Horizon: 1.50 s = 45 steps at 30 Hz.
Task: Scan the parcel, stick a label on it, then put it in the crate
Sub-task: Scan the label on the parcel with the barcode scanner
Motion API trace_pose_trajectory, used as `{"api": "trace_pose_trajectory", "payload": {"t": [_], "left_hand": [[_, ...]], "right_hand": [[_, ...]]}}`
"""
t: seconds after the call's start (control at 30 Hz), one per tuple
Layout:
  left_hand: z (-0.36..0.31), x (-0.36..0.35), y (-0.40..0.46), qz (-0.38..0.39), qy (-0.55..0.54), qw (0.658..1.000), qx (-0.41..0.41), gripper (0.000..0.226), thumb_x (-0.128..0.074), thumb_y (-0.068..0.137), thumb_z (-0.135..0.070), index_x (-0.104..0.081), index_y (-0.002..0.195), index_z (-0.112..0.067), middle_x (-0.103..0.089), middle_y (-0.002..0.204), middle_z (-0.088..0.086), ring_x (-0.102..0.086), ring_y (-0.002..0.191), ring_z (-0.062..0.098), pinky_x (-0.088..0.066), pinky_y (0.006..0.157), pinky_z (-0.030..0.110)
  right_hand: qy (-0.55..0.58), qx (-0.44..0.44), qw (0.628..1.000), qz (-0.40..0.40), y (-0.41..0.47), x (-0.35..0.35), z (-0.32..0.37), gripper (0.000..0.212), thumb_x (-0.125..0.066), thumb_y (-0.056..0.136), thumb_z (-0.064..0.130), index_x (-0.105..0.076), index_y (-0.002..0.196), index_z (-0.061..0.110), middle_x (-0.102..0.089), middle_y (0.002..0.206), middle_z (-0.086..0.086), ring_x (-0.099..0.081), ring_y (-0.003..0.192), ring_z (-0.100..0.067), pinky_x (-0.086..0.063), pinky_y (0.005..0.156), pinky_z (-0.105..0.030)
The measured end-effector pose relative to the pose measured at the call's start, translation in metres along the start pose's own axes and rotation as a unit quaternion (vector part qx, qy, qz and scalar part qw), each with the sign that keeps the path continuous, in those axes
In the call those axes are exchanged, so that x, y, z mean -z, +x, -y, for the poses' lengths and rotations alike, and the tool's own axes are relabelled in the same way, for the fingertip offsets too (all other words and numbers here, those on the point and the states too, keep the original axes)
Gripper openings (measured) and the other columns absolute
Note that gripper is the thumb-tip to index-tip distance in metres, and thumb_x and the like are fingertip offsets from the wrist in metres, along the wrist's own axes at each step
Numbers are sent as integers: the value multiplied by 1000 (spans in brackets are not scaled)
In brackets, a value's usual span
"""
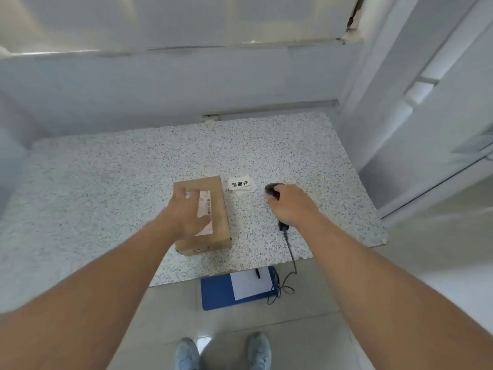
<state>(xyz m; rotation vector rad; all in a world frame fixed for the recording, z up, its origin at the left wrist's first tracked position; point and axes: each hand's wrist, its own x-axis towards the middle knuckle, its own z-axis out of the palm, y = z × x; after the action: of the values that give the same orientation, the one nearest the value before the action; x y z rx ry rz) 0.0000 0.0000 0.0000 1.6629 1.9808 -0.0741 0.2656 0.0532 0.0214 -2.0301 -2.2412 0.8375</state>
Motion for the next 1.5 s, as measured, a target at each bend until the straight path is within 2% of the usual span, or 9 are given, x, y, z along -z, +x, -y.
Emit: {"api": "trace_pose_trajectory", "payload": {"t": [0.37, 0.47, 0.53, 0.63, 0.77, 0.97, 1.1, 1.37, 1.5], "left_hand": [[37, -58, 17, -54, -99, 991, 76, 127, -83, 64, -63, -8, 158, -26, -2, 165, 16, -18, 150, 45, -31, 118, 59], [42, -63, 20, -43, -251, 958, 131, 144, -94, 59, -51, 5, 159, -20, -44, 147, 9, -49, 133, 37, -46, 107, 51], [45, -69, 21, -41, -313, 936, 156, 131, -97, 56, -47, -13, 150, -13, -57, 122, -4, -59, 119, 28, -53, 94, 43], [44, -73, 20, -62, -357, 919, 151, 103, -100, 48, -45, -33, 122, -21, -57, 106, -11, -60, 99, 16, -53, 71, 30], [32, -68, 23, -78, -371, 917, 125, 97, -102, 50, -37, -43, 125, -17, -62, 117, -1, -61, 110, 24, -57, 92, 43], [14, -62, 28, -91, -361, 923, 98, 78, -101, 54, -27, -60, 119, -10, -69, 110, 1, -67, 99, 21, -62, 76, 36], [8, -59, 29, -84, -377, 919, 82, 71, -100, 57, -20, -63, 118, -11, -72, 110, 2, -70, 100, 23, -64, 79, 41], [7, -69, 19, -88, -378, 919, 67, 94, -98, 57, -27, -51, 137, -14, -55, 132, 9, -61, 114, 28, -62, 86, 49], [10, -70, 13, -85, -401, 909, 79, 105, -98, 56, -27, -42, 145, -16, -53, 136, 8, -59, 118, 29, -60, 89, 52]], "right_hand": [[-6, -47, 999, 24, 21, -66, -24, 49, -50, 102, 38, -51, 147, 18, -31, 157, -14, -50, 126, -35, -47, 103, -46], [11, -61, 998, 35, 29, -81, -27, 51, -51, 101, 37, -50, 148, 17, -22, 163, -15, -51, 125, -34, -49, 103, -48], [22, -72, 997, 36, 33, -89, -27, 51, -52, 101, 36, -48, 148, 16, -16, 164, -16, -51, 123, -35, -50, 101, -48], [14, -81, 997, 16, 36, -99, -27, 47, -53, 102, 30, -47, 145, 14, -24, 155, -19, -52, 117, -35, -52, 98, -49], [22, -96, 995, -1, 41, -103, -30, 48, -58, 99, 11, -46, 146, 14, -34, 146, -20, -57, 106, -32, -55, 92, -46], [7, -92, 995, -47, 42, -106, -31, 44, -60, 95, 0, -60, 136, 15, -50, 127, -17, -57, 83, -24, -50, 70, -35], [33, -109, 991, -72, 36, -106, -33, 33, -62, 94, -1, -65, 121, 18, -53, 121, -13, -59, 82, -22, -56, 75, -38], [231, -205, 947, -84, 22, -106, -16, 96, -89, 74, 9, -20, 141, 14, -60, 110, -19, -66, 88, -35, -56, 66, -41], [334, -263, 904, -44, 21, -104, -9, 74, -90, 72, 18, -43, 128, 4, -63, 104, -12, -67, 88, -26, -54, 59, -34]]}}
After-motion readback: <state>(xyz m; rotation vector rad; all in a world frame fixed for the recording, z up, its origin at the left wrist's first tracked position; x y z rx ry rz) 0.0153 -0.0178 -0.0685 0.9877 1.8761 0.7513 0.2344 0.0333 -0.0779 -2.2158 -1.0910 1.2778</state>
